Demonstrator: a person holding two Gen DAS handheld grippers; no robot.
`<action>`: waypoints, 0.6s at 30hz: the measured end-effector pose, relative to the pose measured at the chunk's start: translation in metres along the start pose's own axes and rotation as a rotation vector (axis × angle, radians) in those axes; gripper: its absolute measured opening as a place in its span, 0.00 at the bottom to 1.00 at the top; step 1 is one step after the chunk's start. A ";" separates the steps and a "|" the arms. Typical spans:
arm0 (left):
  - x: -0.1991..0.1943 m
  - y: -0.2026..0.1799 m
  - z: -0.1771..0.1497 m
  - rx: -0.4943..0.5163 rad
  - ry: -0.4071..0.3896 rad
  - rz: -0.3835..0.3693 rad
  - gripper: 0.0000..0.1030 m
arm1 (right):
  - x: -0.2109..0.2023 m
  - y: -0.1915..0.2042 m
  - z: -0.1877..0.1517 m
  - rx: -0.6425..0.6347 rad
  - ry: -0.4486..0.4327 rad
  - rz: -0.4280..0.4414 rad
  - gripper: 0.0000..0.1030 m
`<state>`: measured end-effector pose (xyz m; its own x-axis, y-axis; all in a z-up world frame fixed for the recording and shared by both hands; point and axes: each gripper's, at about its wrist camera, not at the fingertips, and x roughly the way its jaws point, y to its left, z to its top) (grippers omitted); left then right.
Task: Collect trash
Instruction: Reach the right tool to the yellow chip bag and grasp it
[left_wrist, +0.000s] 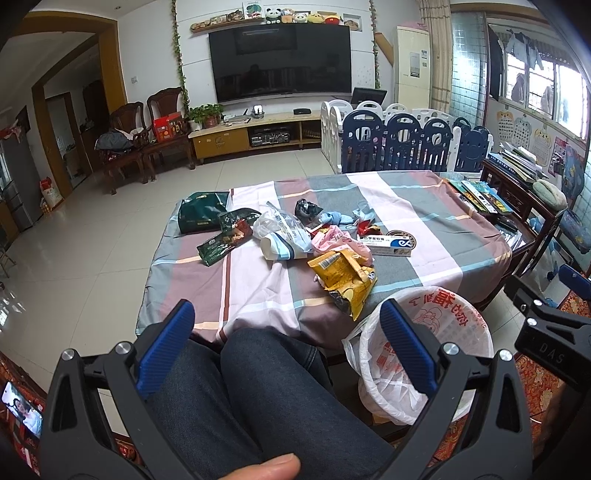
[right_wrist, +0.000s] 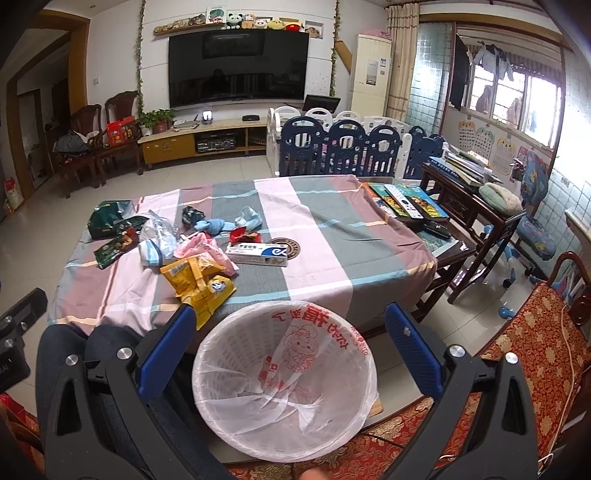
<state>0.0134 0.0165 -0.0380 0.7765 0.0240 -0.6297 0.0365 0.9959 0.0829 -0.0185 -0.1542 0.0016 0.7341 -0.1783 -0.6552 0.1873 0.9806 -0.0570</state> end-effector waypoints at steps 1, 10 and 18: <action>0.004 0.004 0.002 -0.008 -0.006 0.008 0.97 | 0.006 0.000 0.002 -0.003 0.012 0.012 0.97; 0.088 0.069 0.004 -0.130 0.147 0.101 0.88 | 0.136 0.024 0.003 0.059 0.204 0.237 0.84; 0.176 0.101 -0.011 -0.247 0.315 0.052 0.79 | 0.227 0.110 0.001 -0.098 0.303 0.264 0.80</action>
<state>0.1475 0.1225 -0.1490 0.5412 0.0619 -0.8386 -0.1796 0.9828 -0.0434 0.1691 -0.0868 -0.1527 0.5202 0.0979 -0.8484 -0.0552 0.9952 0.0810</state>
